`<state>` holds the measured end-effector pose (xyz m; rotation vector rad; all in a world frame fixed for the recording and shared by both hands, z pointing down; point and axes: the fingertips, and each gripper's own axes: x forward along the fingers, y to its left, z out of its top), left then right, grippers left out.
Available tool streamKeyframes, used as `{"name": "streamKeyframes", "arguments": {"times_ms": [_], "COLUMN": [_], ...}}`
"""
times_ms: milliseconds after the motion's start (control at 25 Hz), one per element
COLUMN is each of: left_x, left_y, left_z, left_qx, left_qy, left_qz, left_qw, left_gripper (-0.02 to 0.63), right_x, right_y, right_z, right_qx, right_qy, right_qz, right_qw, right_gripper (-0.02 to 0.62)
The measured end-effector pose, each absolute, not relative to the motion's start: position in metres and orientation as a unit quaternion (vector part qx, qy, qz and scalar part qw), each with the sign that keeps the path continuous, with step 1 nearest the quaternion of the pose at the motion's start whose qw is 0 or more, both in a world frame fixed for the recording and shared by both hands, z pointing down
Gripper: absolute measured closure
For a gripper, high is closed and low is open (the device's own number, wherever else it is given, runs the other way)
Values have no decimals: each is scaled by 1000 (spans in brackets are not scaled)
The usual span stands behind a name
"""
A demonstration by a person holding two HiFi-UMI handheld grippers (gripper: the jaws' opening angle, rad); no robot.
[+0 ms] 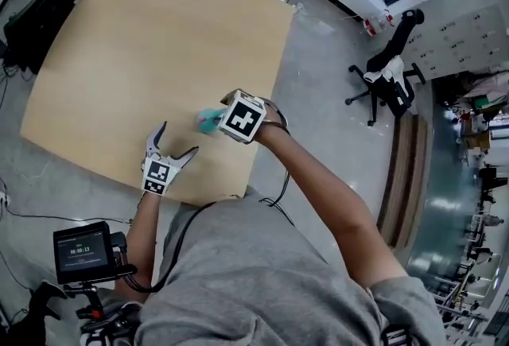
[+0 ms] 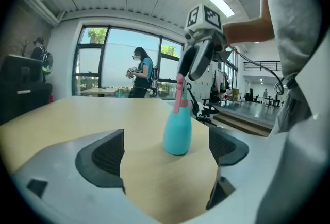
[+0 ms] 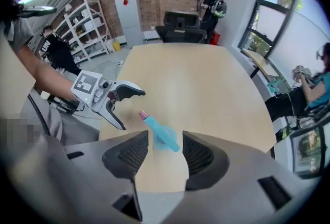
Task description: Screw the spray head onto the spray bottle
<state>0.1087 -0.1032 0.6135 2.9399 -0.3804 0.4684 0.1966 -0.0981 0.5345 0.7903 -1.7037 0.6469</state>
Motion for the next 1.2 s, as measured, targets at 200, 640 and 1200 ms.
{"name": "streamKeyframes", "arguments": {"times_ms": [200,640,1200], "left_x": [72,47,44], "left_y": [-98,-71,151], "left_z": [525,351,285], "left_qx": [979,983,969], "left_qy": [-168,-179,-237], "left_qz": [107,9,29], "left_qw": [48,-34,-60], "left_gripper": [101,601,601], "right_x": [226,206,193], "right_y": [-78,-15,222], "right_z": [447,301,242], "right_qx": [468,558,514], "right_qy": [-754,-821,-855], "right_qz": [250,63,-37], "right_qw": [388,101,54], "right_gripper": [405,589,591]}}
